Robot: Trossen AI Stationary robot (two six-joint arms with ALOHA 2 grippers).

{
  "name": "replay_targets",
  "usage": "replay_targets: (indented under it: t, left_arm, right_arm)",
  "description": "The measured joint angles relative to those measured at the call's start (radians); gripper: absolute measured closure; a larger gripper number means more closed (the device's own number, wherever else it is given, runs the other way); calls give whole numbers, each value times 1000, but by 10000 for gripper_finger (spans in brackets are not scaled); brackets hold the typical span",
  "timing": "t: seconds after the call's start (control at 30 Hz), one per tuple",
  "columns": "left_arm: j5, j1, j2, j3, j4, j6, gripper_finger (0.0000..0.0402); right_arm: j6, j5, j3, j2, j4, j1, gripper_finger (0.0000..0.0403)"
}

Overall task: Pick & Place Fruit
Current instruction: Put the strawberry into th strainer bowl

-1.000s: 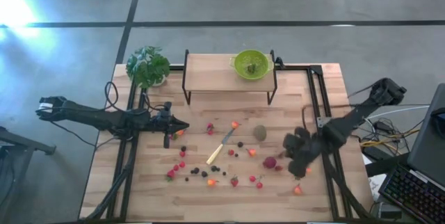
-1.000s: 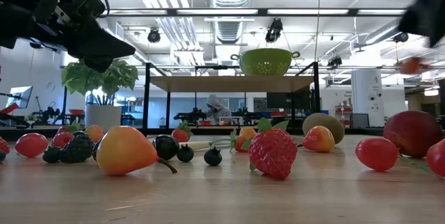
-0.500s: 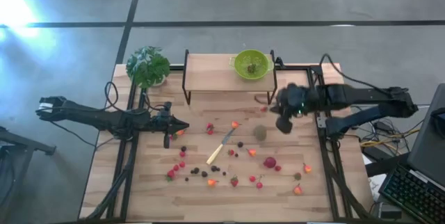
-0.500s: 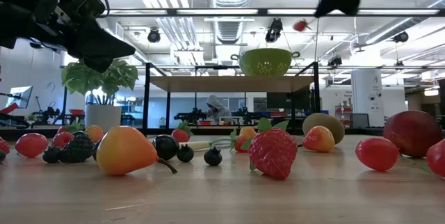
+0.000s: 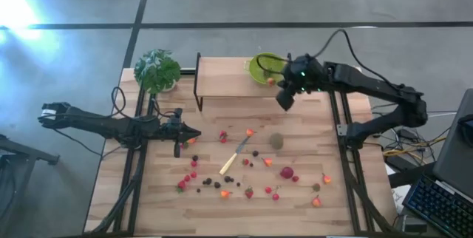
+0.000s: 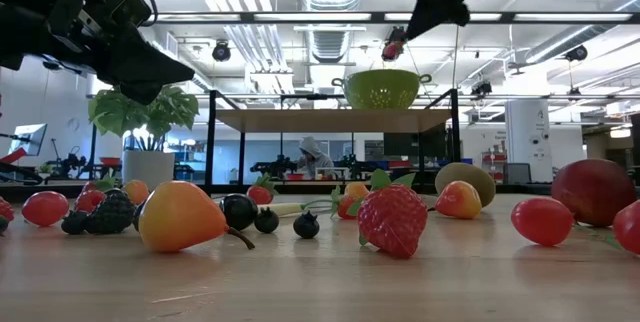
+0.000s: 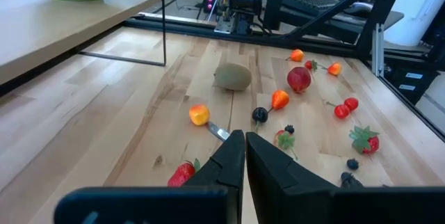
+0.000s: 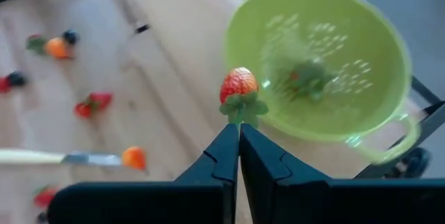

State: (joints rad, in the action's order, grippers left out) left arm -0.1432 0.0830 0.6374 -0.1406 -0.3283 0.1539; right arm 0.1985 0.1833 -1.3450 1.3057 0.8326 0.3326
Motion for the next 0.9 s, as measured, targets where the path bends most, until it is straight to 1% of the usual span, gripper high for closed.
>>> replay_targets:
  t: [0.2, 0.4, 0.47, 0.9]
  left_arm:
    - [0, 0, 0, 0, 0, 0, 381]
    - [0, 0, 0, 0, 0, 0, 381]
    - [0, 0, 0, 0, 1, 0, 381]
    - [0, 0, 0, 0, 2, 0, 381]
  right_arm:
    - [-25, 0, -87, 89, -1, 93, 394]
    - [-18, -15, -114, 143, 2, 157, 394]
    - [-18, -31, -114, 156, 2, 165, 394]
    - [-19, -26, -113, 222, 3, 183, 394]
